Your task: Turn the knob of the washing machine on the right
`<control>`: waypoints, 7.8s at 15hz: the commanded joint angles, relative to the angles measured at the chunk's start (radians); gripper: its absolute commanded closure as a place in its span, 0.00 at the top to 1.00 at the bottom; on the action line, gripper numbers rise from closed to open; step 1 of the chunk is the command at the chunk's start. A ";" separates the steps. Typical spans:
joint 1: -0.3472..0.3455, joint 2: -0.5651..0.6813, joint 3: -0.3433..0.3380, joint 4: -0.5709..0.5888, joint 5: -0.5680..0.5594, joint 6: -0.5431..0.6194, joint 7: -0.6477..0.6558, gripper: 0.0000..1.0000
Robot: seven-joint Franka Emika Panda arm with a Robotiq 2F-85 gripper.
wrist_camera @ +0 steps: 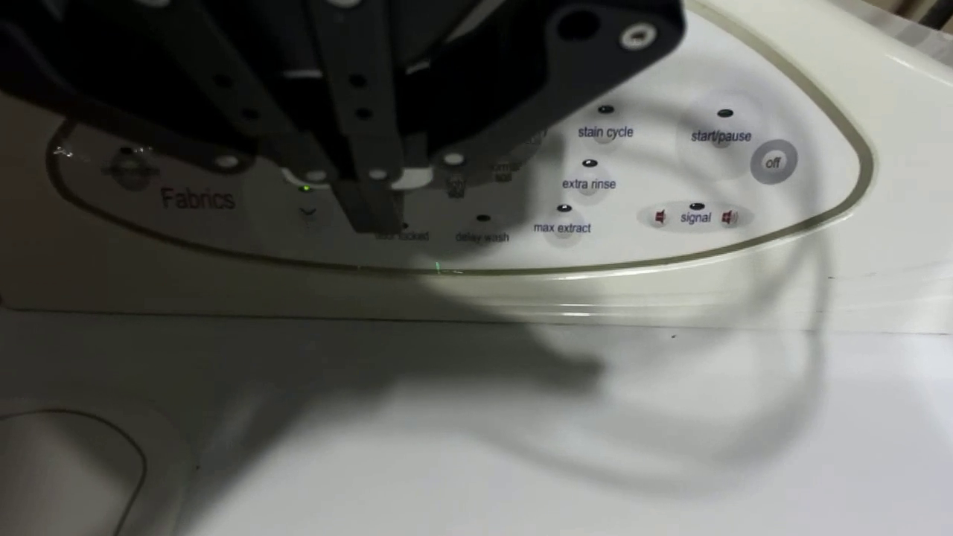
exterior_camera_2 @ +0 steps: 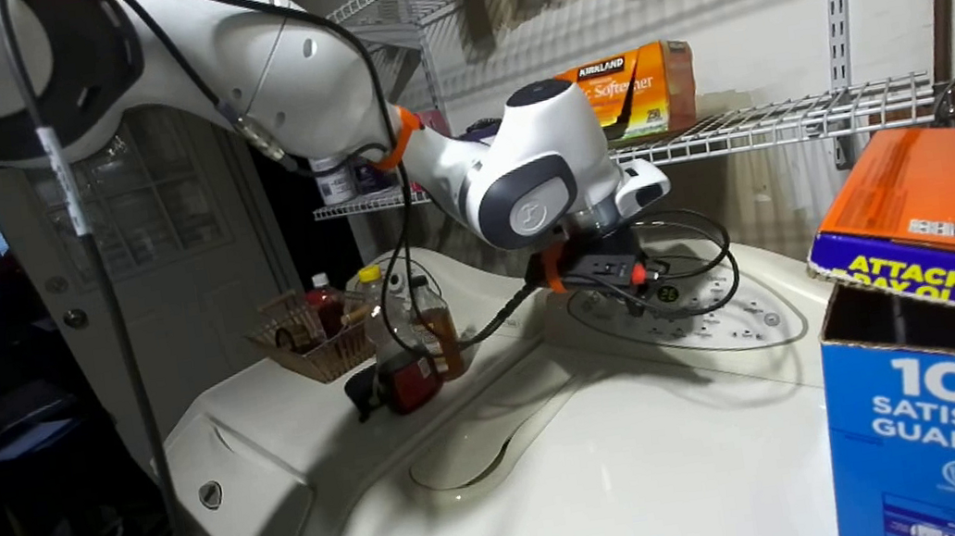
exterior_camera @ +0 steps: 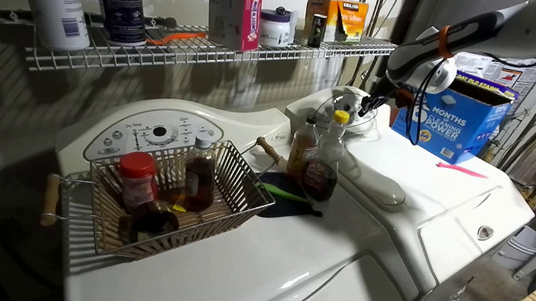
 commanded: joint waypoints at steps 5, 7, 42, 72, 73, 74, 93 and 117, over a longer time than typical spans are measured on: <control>-0.033 0.051 0.039 0.031 -0.015 0.041 0.001 0.01; -0.033 0.052 0.039 0.031 -0.016 0.041 0.001 0.01; 0.009 0.248 -0.016 0.266 -0.061 0.055 0.166 0.00; 0.014 0.200 -0.015 0.231 -0.065 -0.013 0.190 0.00; 0.015 0.202 -0.015 0.233 -0.064 -0.012 0.193 0.00; 0.017 0.205 -0.015 0.236 -0.064 -0.009 0.193 0.00; 0.020 0.253 -0.014 0.281 -0.057 0.038 0.205 0.00; 0.092 -0.002 -0.164 0.083 -0.237 -0.224 0.286 0.40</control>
